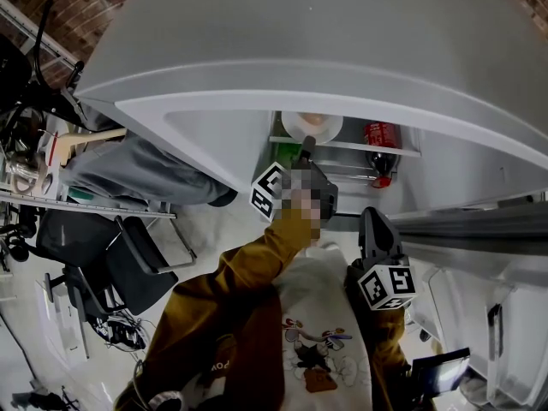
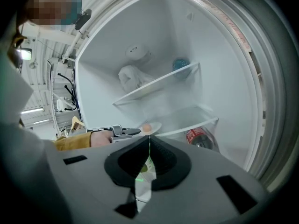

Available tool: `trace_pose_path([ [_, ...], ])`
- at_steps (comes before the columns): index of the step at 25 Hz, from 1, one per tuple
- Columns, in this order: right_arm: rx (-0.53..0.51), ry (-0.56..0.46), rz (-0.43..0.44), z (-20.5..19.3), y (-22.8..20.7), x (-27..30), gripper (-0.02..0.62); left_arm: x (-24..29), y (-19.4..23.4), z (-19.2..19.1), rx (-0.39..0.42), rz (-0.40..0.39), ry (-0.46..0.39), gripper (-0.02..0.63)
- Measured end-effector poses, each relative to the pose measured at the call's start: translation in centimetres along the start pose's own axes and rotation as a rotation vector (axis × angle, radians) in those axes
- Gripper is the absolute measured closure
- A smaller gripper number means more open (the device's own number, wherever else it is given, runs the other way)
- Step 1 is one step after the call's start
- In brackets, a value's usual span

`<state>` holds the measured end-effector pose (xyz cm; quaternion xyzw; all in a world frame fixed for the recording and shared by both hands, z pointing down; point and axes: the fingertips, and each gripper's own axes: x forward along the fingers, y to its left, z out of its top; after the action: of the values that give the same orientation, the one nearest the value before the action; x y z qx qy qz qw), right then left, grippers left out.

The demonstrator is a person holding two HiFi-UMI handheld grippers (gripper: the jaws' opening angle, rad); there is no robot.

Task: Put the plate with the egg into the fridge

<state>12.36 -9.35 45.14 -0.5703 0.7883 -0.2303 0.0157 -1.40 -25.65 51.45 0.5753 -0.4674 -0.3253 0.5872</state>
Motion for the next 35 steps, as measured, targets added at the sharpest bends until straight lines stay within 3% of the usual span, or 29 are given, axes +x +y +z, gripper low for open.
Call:
trace_pose_path([
  [3, 0.002, 0.001, -0.006, -0.2, 0.1, -0.2, 0.589, -0.2, 0.4, -0.2, -0.002, 0.011, 0.012, 0.456],
  [7, 0.006, 0.002, -0.012, -0.5, 0.4, -0.5, 0.589, -0.6, 0.4, -0.3, 0.013, 0.006, 0.024, 0.454],
  [17, 0.005, 0.015, -0.005, -1.6, 1.5, -0.7, 0.589, -1.9, -2.5, -2.4, 0.187, -0.109, 0.125, 0.454],
  [23, 0.007, 0.008, -0.005, -1.8, 1.9, -0.8, 0.589, -2.6, -4.8, -4.1, 0.377, -0.200, 0.188, 0.454],
  [35, -0.024, -0.034, -0.050, -0.6, 1.9, -1.2, 0.589, -5.8, -8.5, -6.3, 0.789, -0.350, 0.236, 0.457],
])
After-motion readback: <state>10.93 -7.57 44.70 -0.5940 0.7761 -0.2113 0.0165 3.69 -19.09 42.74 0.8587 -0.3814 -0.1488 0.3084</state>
